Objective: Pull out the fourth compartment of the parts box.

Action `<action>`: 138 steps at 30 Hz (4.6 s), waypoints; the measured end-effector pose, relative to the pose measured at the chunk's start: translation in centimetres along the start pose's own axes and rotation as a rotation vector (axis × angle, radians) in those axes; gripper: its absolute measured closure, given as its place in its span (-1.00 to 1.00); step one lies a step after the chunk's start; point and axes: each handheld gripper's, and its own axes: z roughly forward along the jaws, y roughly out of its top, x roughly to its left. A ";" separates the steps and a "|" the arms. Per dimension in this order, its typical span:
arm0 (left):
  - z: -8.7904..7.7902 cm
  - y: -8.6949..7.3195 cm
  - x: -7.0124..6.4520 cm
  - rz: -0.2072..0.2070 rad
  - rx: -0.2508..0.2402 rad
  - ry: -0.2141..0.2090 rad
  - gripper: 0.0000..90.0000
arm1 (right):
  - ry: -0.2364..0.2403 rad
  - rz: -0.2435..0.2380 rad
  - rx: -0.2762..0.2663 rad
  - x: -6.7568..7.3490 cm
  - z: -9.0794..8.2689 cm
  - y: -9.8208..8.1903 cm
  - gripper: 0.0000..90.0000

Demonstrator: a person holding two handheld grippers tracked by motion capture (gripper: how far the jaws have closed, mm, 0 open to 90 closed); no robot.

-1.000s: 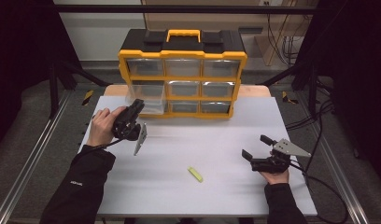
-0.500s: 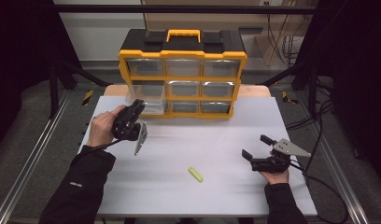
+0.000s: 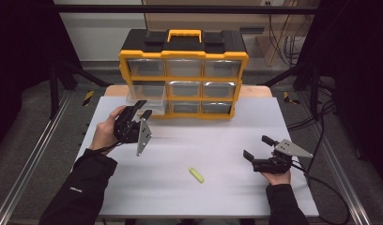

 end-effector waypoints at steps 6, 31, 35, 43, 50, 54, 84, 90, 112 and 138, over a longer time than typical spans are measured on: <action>-0.2 0.3 0.3 -0.167 -0.007 -0.047 0.05 | 0.002 0.005 -0.001 0.0 0.0 0.0 -0.99; -2.0 -0.7 0.9 -0.746 -0.028 -0.158 -0.49 | 0.005 0.011 -0.006 0.0 -0.1 0.1 -0.99; -2.4 -1.0 0.9 -0.814 -0.024 -0.173 -0.57 | 0.003 0.013 -0.004 0.0 -0.2 0.1 -0.99; -3.3 -1.9 0.3 -0.899 -0.015 -0.182 -0.70 | 0.005 0.019 -0.010 0.0 -0.2 0.2 -0.99; -4.4 -3.2 -0.5 -0.989 -0.009 -0.190 -0.87 | 0.009 0.029 0.000 0.0 -0.2 0.2 -0.99; -4.8 -4.1 -1.0 -1.016 -0.010 -0.217 -0.92 | 0.010 0.026 0.002 0.0 -0.2 0.3 -0.99; -6.0 -8.0 -5.0 -1.194 0.089 -0.353 -0.98 | 0.018 -0.016 0.026 0.9 0.1 0.8 -0.99; -6.1 -8.2 -5.3 -1.220 0.085 -0.372 -1.00 | 0.037 -0.039 0.052 2.1 0.6 1.7 -0.99; -6.4 -8.8 -5.8 -1.174 0.108 -0.355 -0.93 | 0.076 -0.094 0.166 6.3 3.4 3.3 -0.99; -6.3 -8.9 -5.9 -1.159 0.072 -0.360 -0.95 | 0.183 -0.117 0.330 11.6 8.4 3.3 -0.98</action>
